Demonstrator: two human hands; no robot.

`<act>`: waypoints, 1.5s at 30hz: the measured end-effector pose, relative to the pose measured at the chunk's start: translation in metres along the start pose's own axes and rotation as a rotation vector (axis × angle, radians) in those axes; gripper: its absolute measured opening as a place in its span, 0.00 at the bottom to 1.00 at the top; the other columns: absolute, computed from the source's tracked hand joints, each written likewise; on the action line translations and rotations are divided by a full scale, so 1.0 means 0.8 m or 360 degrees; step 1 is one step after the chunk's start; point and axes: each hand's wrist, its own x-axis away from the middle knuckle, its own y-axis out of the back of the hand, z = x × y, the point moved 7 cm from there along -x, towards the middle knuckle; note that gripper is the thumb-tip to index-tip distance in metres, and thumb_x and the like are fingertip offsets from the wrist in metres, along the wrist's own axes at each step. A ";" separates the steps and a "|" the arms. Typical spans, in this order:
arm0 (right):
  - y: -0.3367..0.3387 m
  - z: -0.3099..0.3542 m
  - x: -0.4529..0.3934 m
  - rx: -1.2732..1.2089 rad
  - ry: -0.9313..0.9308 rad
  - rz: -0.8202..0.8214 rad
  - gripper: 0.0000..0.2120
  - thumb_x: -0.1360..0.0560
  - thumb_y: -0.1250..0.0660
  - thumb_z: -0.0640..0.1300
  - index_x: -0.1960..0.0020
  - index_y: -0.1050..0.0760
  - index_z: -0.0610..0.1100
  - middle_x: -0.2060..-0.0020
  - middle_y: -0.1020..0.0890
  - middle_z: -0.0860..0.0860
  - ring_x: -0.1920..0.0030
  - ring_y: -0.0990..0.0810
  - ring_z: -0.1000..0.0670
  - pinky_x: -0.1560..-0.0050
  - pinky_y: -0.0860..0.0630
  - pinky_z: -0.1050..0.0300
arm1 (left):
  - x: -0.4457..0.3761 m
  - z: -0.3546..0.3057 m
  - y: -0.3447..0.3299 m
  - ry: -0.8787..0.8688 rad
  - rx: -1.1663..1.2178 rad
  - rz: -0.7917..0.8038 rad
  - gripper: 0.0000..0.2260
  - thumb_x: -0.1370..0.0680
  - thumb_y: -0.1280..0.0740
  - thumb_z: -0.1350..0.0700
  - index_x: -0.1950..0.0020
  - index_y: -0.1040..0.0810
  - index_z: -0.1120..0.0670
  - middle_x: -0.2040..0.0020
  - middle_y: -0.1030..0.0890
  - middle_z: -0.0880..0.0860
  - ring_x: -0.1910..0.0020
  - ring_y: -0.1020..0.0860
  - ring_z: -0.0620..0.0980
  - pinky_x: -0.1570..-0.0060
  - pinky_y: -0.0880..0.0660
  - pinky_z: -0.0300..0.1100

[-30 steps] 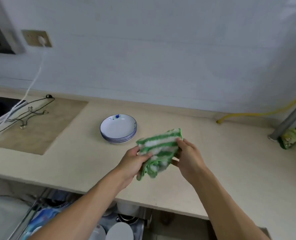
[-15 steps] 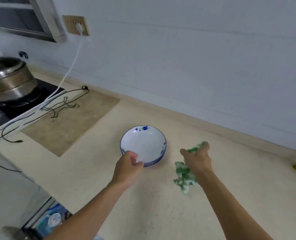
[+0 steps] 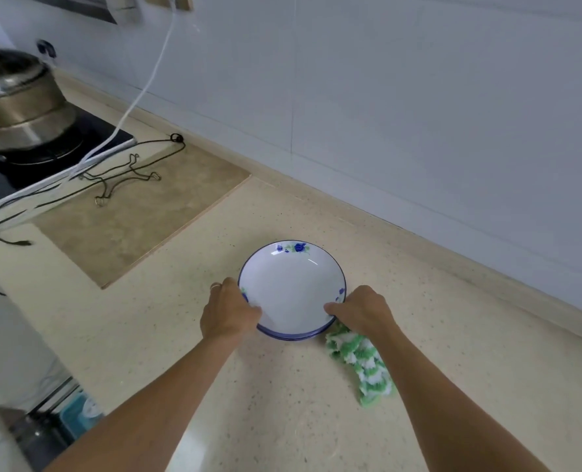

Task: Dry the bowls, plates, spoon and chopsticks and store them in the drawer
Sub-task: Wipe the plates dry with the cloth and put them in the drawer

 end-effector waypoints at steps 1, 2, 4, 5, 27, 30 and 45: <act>-0.001 -0.001 -0.003 -0.0009 -0.0004 0.0004 0.14 0.28 0.27 0.53 0.58 0.25 0.42 0.66 0.23 0.49 0.66 0.25 0.51 0.70 0.31 0.60 | -0.002 0.000 -0.001 0.0000 -0.0017 -0.0016 0.20 0.28 0.26 0.56 0.39 0.27 0.57 0.40 0.28 0.57 0.45 0.22 0.59 0.50 0.23 0.50; -0.003 -0.003 -0.004 -0.0048 -0.0009 0.0012 0.13 0.28 0.27 0.50 0.60 0.26 0.42 0.67 0.24 0.50 0.67 0.25 0.51 0.71 0.31 0.61 | -0.003 0.000 -0.001 -0.0005 -0.0037 -0.0028 0.20 0.28 0.26 0.56 0.39 0.27 0.57 0.40 0.28 0.57 0.45 0.22 0.59 0.50 0.23 0.50; -0.004 -0.005 -0.004 -0.0186 -0.0012 0.0038 0.12 0.28 0.27 0.46 0.62 0.26 0.42 0.69 0.25 0.50 0.69 0.27 0.52 0.71 0.32 0.61 | -0.002 -0.001 -0.003 -0.0022 -0.0069 -0.0042 0.19 0.27 0.27 0.57 0.39 0.27 0.57 0.40 0.29 0.57 0.45 0.22 0.59 0.51 0.23 0.48; -0.005 -0.007 -0.004 -0.0250 -0.0008 0.0053 0.11 0.28 0.26 0.45 0.62 0.26 0.41 0.70 0.25 0.49 0.70 0.28 0.51 0.70 0.32 0.62 | -0.002 -0.001 -0.004 -0.0028 -0.0067 -0.0043 0.18 0.27 0.27 0.58 0.39 0.27 0.57 0.40 0.29 0.57 0.46 0.22 0.59 0.52 0.24 0.48; 0.051 -0.045 0.141 -0.1201 0.0100 -0.0274 0.07 0.31 0.27 0.38 0.63 0.21 0.34 0.68 0.21 0.41 0.65 0.24 0.45 0.61 0.24 0.50 | 0.106 -0.034 0.048 -0.0170 0.1075 0.0273 0.19 0.28 0.36 0.72 0.39 0.32 0.60 0.43 0.24 0.58 0.47 0.22 0.54 0.69 0.20 0.39; 0.063 -0.074 0.204 -0.1258 0.0053 -0.0366 0.08 0.31 0.28 0.37 0.62 0.20 0.32 0.69 0.20 0.40 0.66 0.22 0.44 0.60 0.20 0.44 | 0.155 -0.046 0.046 -0.0182 0.1270 0.0436 0.14 0.26 0.38 0.71 0.44 0.31 0.58 0.43 0.24 0.57 0.49 0.22 0.54 0.71 0.22 0.40; 0.058 -0.350 0.545 -0.1609 -0.0357 -0.1001 0.06 0.26 0.29 0.39 0.61 0.23 0.39 0.69 0.21 0.44 0.67 0.24 0.48 0.65 0.25 0.55 | 0.479 -0.088 -0.076 -0.0317 0.1316 0.1118 0.11 0.15 0.43 0.53 0.37 0.25 0.52 0.45 0.20 0.54 0.53 0.21 0.54 0.60 0.22 0.45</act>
